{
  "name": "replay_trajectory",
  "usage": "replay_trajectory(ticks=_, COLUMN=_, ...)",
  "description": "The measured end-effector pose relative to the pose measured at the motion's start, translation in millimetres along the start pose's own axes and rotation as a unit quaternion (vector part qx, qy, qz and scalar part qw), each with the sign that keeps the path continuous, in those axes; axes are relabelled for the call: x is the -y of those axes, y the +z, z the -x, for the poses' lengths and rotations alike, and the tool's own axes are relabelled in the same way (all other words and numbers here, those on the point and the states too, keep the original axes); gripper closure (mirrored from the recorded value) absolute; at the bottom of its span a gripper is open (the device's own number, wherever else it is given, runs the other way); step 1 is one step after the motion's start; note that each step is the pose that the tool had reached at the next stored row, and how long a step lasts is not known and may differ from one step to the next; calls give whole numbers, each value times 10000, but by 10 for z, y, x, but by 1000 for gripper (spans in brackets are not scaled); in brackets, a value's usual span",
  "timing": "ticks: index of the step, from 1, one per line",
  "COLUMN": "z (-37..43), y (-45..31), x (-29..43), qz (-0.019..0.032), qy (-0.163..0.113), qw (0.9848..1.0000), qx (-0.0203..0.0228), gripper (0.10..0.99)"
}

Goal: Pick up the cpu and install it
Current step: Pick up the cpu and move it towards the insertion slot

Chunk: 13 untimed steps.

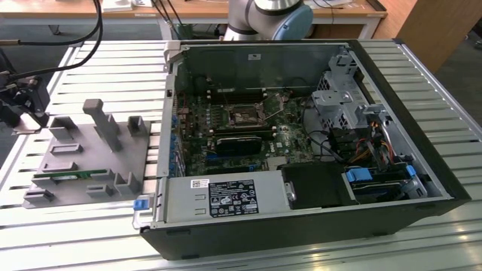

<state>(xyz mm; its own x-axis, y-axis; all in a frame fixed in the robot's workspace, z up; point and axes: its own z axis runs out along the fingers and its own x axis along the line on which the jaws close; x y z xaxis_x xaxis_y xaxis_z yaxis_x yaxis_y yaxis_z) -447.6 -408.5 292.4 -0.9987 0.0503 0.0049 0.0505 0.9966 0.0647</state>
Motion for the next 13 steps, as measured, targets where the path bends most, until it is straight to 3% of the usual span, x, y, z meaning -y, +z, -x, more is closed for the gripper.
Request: replay_trajectory(ticks=13, z=-1, y=-90, x=-27, qz=-1, qy=0, qw=10000, qx=-1, gripper=553)
